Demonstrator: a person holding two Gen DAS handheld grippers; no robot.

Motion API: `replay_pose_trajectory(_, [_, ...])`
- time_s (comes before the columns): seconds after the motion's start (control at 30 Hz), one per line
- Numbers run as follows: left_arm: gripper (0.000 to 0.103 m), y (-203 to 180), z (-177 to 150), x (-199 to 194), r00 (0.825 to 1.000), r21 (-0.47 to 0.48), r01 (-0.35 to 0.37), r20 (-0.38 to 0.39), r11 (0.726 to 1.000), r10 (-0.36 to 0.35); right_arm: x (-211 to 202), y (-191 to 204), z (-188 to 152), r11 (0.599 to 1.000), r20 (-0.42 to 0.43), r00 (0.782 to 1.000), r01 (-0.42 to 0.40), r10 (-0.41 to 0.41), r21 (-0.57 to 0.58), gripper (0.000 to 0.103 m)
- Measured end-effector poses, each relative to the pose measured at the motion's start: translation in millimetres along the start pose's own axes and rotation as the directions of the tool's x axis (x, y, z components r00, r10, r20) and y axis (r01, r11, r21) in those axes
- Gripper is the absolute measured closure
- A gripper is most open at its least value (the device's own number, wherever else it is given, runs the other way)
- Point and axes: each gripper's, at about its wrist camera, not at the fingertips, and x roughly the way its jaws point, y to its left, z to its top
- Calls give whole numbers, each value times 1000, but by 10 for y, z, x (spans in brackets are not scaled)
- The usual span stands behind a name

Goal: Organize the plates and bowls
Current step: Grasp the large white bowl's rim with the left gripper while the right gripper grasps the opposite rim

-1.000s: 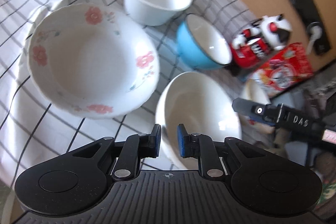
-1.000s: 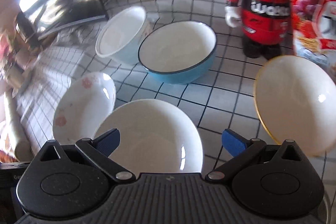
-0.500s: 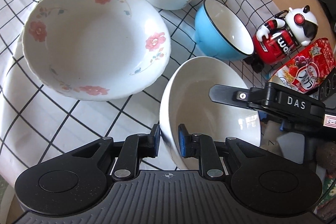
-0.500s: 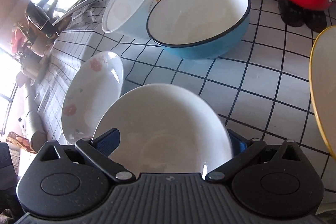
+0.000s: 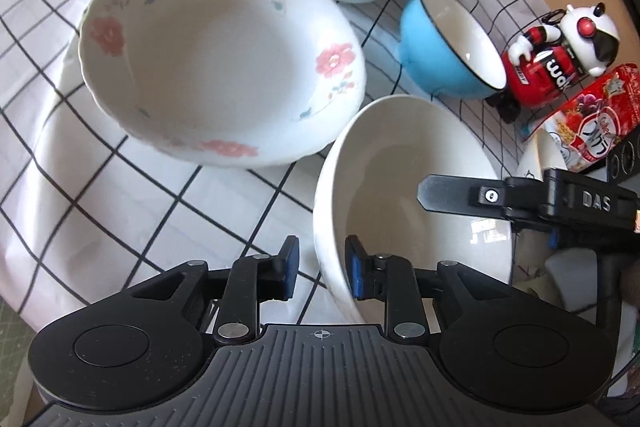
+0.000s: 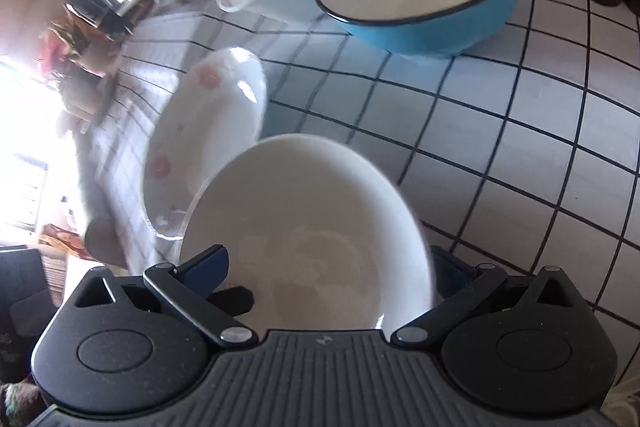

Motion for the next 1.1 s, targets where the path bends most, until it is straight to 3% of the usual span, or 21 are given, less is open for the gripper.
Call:
replay_pose_trajectory(0.3, [81, -50, 21, 62, 1000, 15, -16, 6, 1000, 16, 87, 99, 53, 991, -103, 993, 52, -65, -123, 0])
replay_pose_trajectory(0.53, [82, -78, 5, 86, 1000, 34, -16, 21, 999, 15, 58, 46, 75, 996, -100, 994, 38, -46, -81, 0])
replay_pose_trajectory(0.8, [82, -123, 3, 98, 999, 43, -34, 23, 998, 33, 145, 163, 150, 990, -153, 982, 96, -112, -104, 0])
replay_pose_trajectory(1.1, [82, -112, 28, 109, 999, 30, -32, 12, 999, 31, 94, 9, 209, 999, -165, 986, 35, -39, -26, 0])
